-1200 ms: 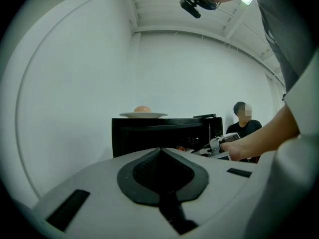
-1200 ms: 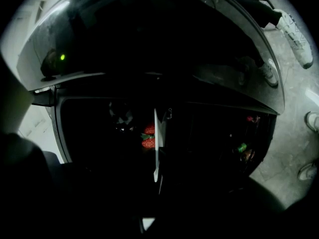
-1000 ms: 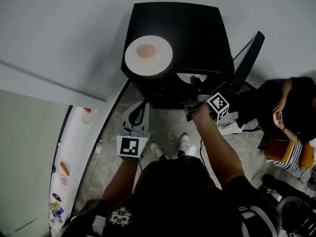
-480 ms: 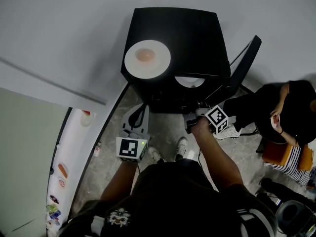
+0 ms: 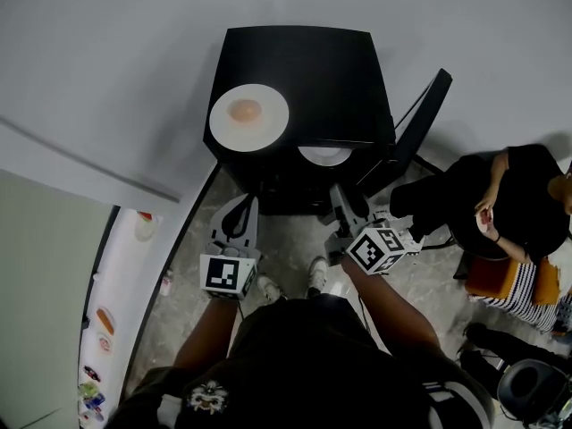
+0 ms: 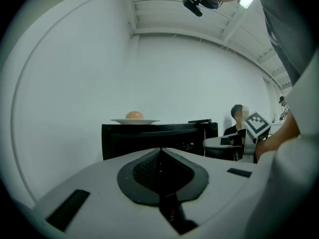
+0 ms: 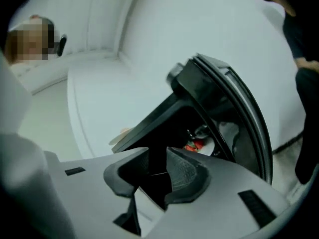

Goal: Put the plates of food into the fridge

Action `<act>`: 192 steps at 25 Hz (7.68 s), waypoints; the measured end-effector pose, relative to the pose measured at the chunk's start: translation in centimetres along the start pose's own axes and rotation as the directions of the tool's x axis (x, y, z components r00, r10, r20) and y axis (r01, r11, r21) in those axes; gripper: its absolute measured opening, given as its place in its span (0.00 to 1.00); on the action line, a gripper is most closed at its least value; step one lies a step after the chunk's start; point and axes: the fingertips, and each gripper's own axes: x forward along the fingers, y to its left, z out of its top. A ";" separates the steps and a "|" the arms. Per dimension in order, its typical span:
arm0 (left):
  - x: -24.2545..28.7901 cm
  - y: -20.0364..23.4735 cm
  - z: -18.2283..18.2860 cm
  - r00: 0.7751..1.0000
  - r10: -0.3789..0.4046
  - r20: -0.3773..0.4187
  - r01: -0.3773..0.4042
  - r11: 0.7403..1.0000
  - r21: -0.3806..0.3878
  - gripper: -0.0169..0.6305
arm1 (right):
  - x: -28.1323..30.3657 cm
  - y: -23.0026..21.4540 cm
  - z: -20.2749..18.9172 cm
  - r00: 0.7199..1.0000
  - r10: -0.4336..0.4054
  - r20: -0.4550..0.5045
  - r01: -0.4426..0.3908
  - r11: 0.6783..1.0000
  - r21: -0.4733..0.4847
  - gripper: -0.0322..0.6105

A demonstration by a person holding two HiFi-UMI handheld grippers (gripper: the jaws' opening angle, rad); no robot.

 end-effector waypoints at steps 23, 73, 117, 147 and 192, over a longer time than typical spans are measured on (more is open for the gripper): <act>-1.4 -2.9 4.1 0.989 -0.067 0.128 0.071 0.997 -0.021 0.06 | -2.3 10.7 6.0 0.980 0.157 0.122 -0.028 0.715 -0.699 0.09; 6.0 6.9 5.7 0.963 0.017 0.267 0.266 0.041 -0.963 0.27 | -2.1 13.5 5.3 0.962 0.254 0.103 -0.114 0.713 -0.692 0.09; -0.8 1.8 2.7 0.969 -0.027 0.247 0.248 0.031 -0.968 0.09 | -2.9 12.1 4.3 0.974 0.213 0.073 -0.106 0.718 -0.688 0.09; 0.8 1.7 -8.7 0.989 -0.035 0.146 0.147 0.017 -0.989 0.08 | -1.3 8.1 0.1 0.994 0.106 0.004 -0.078 0.760 -0.645 0.09; 11.9 5.7 -12.2 0.988 0.137 0.076 0.079 -0.021 -0.997 0.08 | -1.4 5.5 -1.3 0.997 0.071 -0.032 -0.076 0.798 -0.598 0.09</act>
